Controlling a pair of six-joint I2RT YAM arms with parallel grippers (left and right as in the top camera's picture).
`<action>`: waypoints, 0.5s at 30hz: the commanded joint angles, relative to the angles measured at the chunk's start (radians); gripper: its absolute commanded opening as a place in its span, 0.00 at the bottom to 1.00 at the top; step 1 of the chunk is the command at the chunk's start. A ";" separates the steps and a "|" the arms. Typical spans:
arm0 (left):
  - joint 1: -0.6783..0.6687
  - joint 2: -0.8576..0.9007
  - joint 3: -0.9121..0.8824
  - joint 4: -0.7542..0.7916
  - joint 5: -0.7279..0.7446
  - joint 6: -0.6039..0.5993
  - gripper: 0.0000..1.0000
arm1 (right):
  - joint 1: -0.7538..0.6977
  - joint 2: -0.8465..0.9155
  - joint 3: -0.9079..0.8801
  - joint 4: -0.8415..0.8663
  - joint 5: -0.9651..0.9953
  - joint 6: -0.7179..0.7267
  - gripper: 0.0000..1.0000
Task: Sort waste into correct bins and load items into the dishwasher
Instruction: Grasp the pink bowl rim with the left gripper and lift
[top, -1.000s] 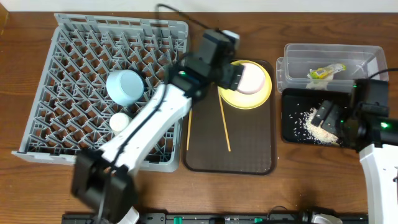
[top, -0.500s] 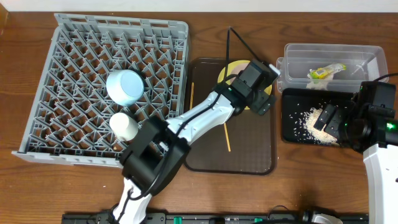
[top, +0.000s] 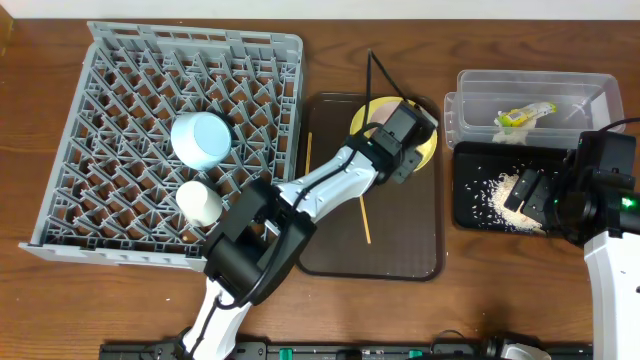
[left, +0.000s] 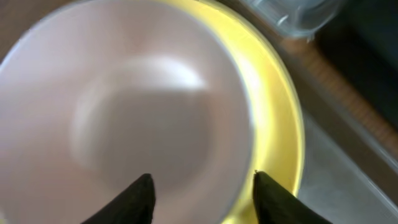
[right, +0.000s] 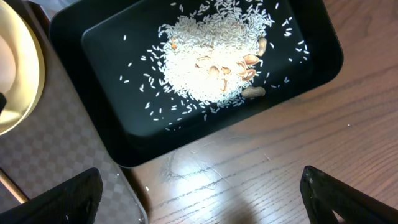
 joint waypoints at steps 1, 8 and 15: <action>0.013 0.018 0.006 -0.035 -0.056 0.003 0.47 | -0.009 -0.011 0.009 -0.004 -0.005 -0.011 0.99; 0.014 0.019 0.004 -0.060 -0.056 0.002 0.28 | -0.009 -0.011 0.009 -0.008 -0.008 -0.011 0.99; 0.014 -0.027 0.005 -0.064 -0.056 0.002 0.06 | -0.009 -0.011 0.009 -0.010 -0.008 -0.011 0.99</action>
